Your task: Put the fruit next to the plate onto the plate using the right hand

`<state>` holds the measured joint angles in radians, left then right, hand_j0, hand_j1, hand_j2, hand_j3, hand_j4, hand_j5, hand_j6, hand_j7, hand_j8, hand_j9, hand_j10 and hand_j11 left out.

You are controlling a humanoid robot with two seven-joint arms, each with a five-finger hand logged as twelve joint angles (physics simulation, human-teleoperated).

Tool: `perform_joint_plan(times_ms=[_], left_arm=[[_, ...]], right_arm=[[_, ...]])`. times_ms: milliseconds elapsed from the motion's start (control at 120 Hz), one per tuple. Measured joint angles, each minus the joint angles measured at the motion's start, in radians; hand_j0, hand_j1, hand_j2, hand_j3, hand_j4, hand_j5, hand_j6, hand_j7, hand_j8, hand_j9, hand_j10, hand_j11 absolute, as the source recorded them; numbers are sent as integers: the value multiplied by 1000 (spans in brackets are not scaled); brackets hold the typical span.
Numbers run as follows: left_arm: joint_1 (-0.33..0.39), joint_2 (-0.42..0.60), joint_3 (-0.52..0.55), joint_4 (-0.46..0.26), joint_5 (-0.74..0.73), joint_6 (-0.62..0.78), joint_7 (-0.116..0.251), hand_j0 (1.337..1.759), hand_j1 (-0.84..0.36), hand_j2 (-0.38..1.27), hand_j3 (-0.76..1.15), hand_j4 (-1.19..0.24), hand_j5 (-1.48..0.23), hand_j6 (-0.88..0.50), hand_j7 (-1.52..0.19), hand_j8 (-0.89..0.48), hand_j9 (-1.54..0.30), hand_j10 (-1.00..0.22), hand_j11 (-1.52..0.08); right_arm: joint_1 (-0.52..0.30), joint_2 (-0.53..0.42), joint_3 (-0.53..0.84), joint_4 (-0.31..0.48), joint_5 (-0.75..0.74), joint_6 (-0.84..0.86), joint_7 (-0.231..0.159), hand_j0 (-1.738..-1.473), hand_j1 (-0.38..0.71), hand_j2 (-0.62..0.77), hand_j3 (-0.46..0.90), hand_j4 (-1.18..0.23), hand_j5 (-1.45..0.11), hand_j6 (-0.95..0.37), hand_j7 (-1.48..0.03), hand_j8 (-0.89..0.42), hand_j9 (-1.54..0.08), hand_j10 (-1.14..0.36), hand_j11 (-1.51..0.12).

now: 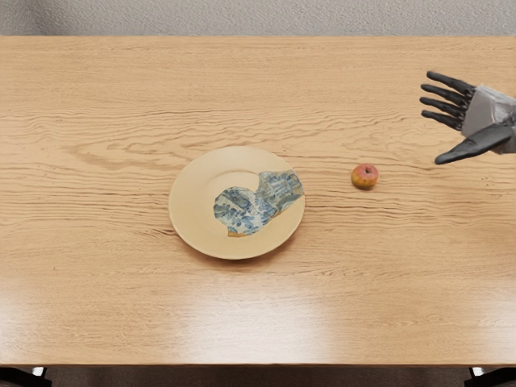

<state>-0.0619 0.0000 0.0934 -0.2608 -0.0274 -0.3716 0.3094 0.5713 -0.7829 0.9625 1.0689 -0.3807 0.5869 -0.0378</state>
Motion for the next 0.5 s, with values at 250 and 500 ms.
perform_joint_plan(times_ms=[250,500], left_arm=[[0,0,0,0,0,0,0,1658,349,0,0,0,0,1,0,1,0,0,0],[0,0,0,0,0,0,0,1658,349,0,0,0,0,0,0,0,0,0,0]], right_arm=[[16,31,-2,-32,43,22,-84,-1658,-323,-1,0,-23,-31,-23,-31,-22,-31,-22,-31],[159,6,-97,151,-32,23,-362,-1658,-318,-3,0,-27,-35,-27,-35,-26,-35,-26,-35]])
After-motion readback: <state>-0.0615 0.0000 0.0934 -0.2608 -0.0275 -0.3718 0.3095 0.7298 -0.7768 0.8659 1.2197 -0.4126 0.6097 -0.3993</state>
